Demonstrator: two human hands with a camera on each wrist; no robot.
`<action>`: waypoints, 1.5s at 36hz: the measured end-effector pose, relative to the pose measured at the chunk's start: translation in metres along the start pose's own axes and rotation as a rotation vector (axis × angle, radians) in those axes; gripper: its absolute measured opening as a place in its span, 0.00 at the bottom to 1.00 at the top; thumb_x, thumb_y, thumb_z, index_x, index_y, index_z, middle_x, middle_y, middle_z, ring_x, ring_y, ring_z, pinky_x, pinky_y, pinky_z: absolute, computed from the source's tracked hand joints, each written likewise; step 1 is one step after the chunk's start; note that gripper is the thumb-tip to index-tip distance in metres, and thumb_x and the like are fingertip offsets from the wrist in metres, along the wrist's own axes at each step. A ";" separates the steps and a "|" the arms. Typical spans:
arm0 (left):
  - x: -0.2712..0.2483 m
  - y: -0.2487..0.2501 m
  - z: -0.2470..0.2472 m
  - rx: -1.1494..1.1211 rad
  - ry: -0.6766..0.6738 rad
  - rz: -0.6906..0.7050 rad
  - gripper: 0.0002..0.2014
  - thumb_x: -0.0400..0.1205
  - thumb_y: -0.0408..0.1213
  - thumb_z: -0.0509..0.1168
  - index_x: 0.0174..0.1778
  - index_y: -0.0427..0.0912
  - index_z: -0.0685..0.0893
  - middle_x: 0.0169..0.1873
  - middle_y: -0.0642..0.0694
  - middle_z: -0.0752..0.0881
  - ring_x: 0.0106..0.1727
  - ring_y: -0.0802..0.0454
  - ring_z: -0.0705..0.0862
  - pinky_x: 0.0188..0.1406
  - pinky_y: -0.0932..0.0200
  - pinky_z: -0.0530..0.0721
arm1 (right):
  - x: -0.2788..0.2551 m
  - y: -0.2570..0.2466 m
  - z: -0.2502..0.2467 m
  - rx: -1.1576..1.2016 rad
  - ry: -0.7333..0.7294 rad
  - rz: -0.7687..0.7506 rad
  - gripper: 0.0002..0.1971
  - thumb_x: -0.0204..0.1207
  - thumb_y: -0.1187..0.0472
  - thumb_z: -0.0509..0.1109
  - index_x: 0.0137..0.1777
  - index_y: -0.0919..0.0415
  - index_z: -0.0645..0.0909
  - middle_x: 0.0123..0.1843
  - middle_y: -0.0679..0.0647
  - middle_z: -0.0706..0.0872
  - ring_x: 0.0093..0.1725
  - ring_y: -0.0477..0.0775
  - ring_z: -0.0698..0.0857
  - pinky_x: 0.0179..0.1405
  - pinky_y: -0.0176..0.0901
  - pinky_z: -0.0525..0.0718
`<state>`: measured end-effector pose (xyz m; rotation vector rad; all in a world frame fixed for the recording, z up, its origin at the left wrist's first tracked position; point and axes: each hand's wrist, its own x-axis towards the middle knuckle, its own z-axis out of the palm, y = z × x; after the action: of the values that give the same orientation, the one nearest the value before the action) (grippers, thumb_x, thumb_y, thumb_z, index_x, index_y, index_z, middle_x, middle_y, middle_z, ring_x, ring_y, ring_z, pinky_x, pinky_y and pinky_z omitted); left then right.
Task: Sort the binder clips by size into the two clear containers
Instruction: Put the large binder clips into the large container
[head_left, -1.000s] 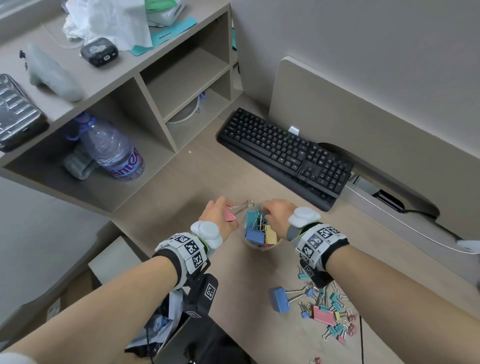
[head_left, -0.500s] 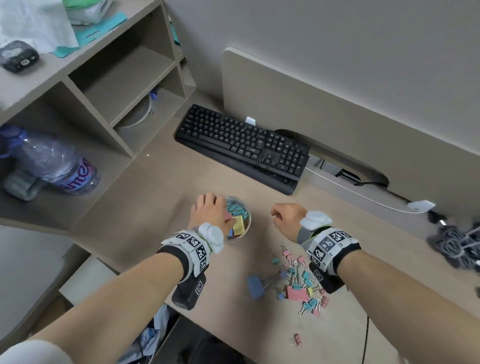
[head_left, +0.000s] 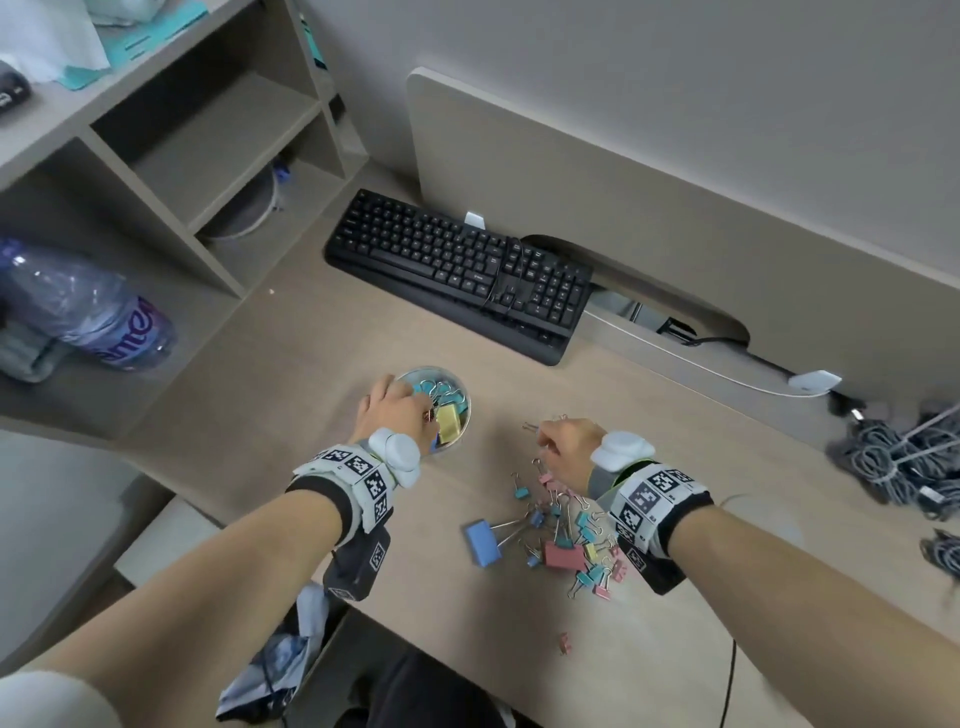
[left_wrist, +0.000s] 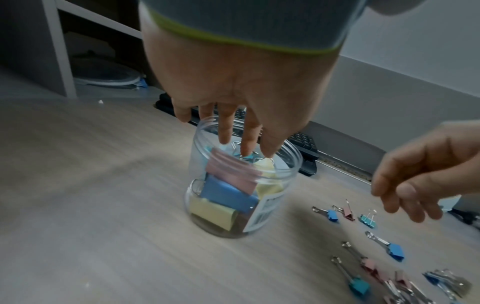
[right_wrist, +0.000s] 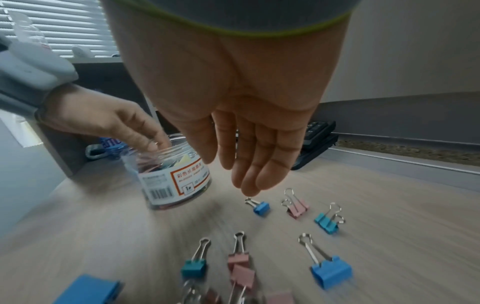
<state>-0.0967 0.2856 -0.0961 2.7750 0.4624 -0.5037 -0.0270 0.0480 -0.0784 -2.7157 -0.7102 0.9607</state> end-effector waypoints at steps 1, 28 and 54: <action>-0.003 0.002 0.002 -0.017 0.020 -0.003 0.12 0.79 0.45 0.64 0.56 0.48 0.85 0.69 0.45 0.75 0.77 0.43 0.60 0.69 0.46 0.68 | -0.003 0.000 0.002 -0.013 -0.021 -0.012 0.14 0.82 0.63 0.58 0.63 0.59 0.80 0.58 0.58 0.86 0.53 0.59 0.82 0.50 0.42 0.78; -0.108 0.081 0.121 0.016 -0.303 -0.075 0.29 0.78 0.40 0.69 0.73 0.40 0.66 0.68 0.40 0.68 0.60 0.35 0.81 0.50 0.50 0.78 | -0.066 0.031 0.108 -0.142 -0.087 0.078 0.33 0.76 0.34 0.62 0.71 0.59 0.69 0.68 0.58 0.78 0.63 0.62 0.82 0.55 0.50 0.79; -0.101 0.085 0.057 -0.157 -0.209 -0.078 0.24 0.73 0.39 0.71 0.61 0.39 0.69 0.52 0.40 0.83 0.48 0.39 0.84 0.47 0.46 0.87 | -0.098 0.049 0.051 -0.016 0.077 0.185 0.32 0.67 0.51 0.70 0.70 0.57 0.66 0.57 0.55 0.67 0.49 0.60 0.83 0.47 0.56 0.87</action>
<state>-0.1722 0.1642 -0.0906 2.5290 0.5375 -0.7334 -0.1067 -0.0426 -0.0799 -2.8544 -0.4616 0.8842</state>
